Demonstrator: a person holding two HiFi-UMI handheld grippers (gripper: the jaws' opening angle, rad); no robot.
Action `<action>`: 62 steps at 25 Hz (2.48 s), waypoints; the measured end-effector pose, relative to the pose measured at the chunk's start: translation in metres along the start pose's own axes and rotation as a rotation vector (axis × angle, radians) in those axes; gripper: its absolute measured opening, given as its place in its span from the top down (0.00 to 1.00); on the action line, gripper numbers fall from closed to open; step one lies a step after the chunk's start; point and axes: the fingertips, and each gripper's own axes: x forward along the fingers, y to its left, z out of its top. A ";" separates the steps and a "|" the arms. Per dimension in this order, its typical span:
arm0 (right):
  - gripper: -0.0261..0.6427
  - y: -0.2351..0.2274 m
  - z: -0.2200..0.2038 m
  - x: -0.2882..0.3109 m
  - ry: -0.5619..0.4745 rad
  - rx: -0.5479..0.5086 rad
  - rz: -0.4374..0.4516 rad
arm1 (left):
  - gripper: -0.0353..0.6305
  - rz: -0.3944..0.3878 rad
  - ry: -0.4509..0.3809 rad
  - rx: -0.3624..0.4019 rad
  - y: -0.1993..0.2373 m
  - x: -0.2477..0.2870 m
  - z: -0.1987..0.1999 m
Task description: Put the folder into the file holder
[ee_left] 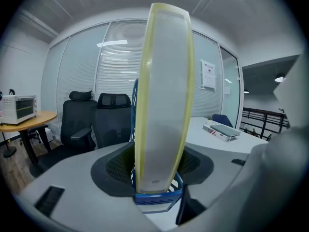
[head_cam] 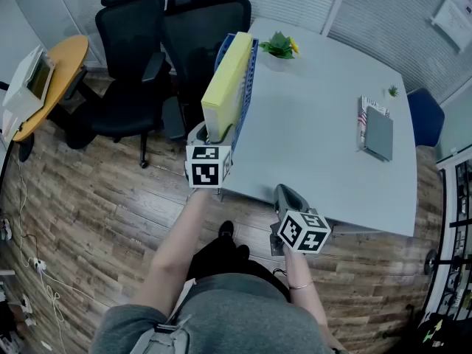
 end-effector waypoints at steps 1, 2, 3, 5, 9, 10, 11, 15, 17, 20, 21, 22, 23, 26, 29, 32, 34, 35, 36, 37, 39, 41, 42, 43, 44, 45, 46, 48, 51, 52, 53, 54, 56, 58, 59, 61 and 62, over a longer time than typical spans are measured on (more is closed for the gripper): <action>0.95 0.001 -0.001 0.000 0.000 -0.001 0.001 | 0.60 -0.003 0.003 -0.003 0.000 -0.002 -0.002; 0.95 0.002 -0.001 -0.001 0.000 -0.002 0.002 | 0.60 -0.006 0.006 -0.005 0.000 -0.004 -0.004; 0.95 0.003 -0.002 -0.001 0.000 -0.003 0.004 | 0.60 -0.008 0.009 -0.008 0.000 -0.006 -0.007; 0.95 0.006 -0.004 -0.002 0.000 -0.005 0.008 | 0.60 -0.014 0.018 -0.015 -0.001 -0.012 -0.012; 0.95 0.011 -0.008 -0.002 0.009 -0.015 0.019 | 0.60 -0.021 0.043 -0.034 -0.002 -0.022 -0.026; 0.95 0.013 -0.009 -0.002 0.012 -0.017 0.022 | 0.60 -0.020 0.049 -0.038 -0.001 -0.025 -0.030; 0.95 0.015 -0.010 -0.002 0.014 -0.019 0.025 | 0.60 -0.020 0.054 -0.046 -0.001 -0.028 -0.033; 0.95 0.020 -0.012 -0.002 0.021 -0.029 0.037 | 0.62 -0.021 0.061 -0.091 0.000 -0.041 -0.043; 0.95 0.022 -0.013 -0.002 0.024 -0.035 0.043 | 0.65 -0.021 0.075 -0.098 0.001 -0.048 -0.051; 0.95 0.026 -0.015 -0.002 0.029 -0.043 0.054 | 0.70 -0.020 0.089 -0.100 0.000 -0.058 -0.063; 0.95 0.028 -0.015 -0.002 0.031 -0.045 0.059 | 0.72 -0.020 0.092 -0.099 0.000 -0.061 -0.067; 0.95 0.030 -0.016 -0.002 0.032 -0.047 0.063 | 0.73 -0.019 0.094 -0.099 0.000 -0.064 -0.070; 0.95 0.032 -0.016 -0.002 0.033 -0.049 0.067 | 0.75 -0.020 0.097 -0.102 0.000 -0.067 -0.073; 0.95 0.036 -0.018 -0.002 0.037 -0.056 0.076 | 0.80 -0.022 0.113 -0.117 0.002 -0.075 -0.084; 0.95 0.037 -0.018 -0.004 0.038 -0.062 0.080 | 0.83 -0.029 0.127 -0.136 0.003 -0.082 -0.093; 0.95 0.038 -0.019 -0.006 0.035 -0.065 0.081 | 0.84 -0.041 0.132 -0.154 0.003 -0.090 -0.099; 0.95 0.039 -0.019 -0.007 0.035 -0.067 0.083 | 0.86 -0.044 0.134 -0.156 0.003 -0.095 -0.102; 0.95 0.040 -0.020 -0.008 0.035 -0.067 0.084 | 0.86 -0.045 0.133 -0.155 0.002 -0.097 -0.103; 0.95 0.041 -0.020 -0.009 0.035 -0.067 0.086 | 0.88 -0.046 0.132 -0.153 0.000 -0.099 -0.103; 0.95 0.041 -0.021 -0.010 0.036 -0.067 0.087 | 0.89 -0.048 0.130 -0.149 -0.001 -0.101 -0.104; 0.95 0.042 -0.022 -0.010 0.037 -0.069 0.090 | 0.89 -0.051 0.126 -0.138 -0.003 -0.104 -0.104; 0.95 0.043 -0.022 -0.010 0.039 -0.072 0.096 | 0.90 -0.052 0.122 -0.125 -0.005 -0.106 -0.104; 0.95 0.043 -0.023 -0.010 0.041 -0.076 0.099 | 0.90 -0.051 0.121 -0.121 -0.005 -0.107 -0.104; 0.95 0.043 -0.023 -0.010 0.043 -0.084 0.101 | 0.90 -0.050 0.121 -0.119 -0.006 -0.109 -0.104; 0.95 0.043 -0.023 -0.011 0.045 -0.093 0.101 | 0.90 -0.049 0.121 -0.120 -0.006 -0.110 -0.105; 0.96 0.044 -0.023 -0.012 0.047 -0.102 0.101 | 0.90 -0.050 0.120 -0.125 -0.006 -0.111 -0.105; 0.96 0.045 -0.023 -0.012 0.047 -0.108 0.100 | 0.90 -0.051 0.120 -0.131 -0.006 -0.113 -0.106; 0.96 0.046 -0.023 -0.013 0.048 -0.115 0.099 | 0.90 -0.052 0.122 -0.140 -0.006 -0.115 -0.107; 0.96 0.048 -0.025 -0.014 0.053 -0.121 0.098 | 0.90 -0.041 0.127 -0.140 -0.005 -0.119 -0.110; 0.96 0.048 -0.026 -0.014 0.055 -0.122 0.097 | 0.90 -0.036 0.129 -0.142 -0.004 -0.119 -0.111; 0.96 0.048 -0.027 -0.014 0.057 -0.124 0.096 | 0.90 -0.033 0.131 -0.146 -0.003 -0.120 -0.113; 0.96 0.048 -0.027 -0.013 0.059 -0.125 0.096 | 0.90 -0.031 0.133 -0.151 -0.002 -0.120 -0.114; 0.96 0.048 -0.028 -0.013 0.061 -0.125 0.096 | 0.90 -0.028 0.136 -0.157 0.000 -0.121 -0.116; 0.96 0.048 -0.028 -0.013 0.062 -0.124 0.097 | 0.90 -0.026 0.139 -0.159 0.001 -0.122 -0.118; 0.96 0.048 -0.028 -0.012 0.063 -0.125 0.097 | 0.90 -0.025 0.140 -0.160 0.002 -0.122 -0.118; 0.96 0.048 -0.028 -0.011 0.066 -0.128 0.098 | 0.90 -0.022 0.141 -0.163 0.003 -0.123 -0.120; 0.96 0.049 -0.028 -0.011 0.067 -0.130 0.099 | 0.90 -0.021 0.142 -0.164 0.003 -0.123 -0.120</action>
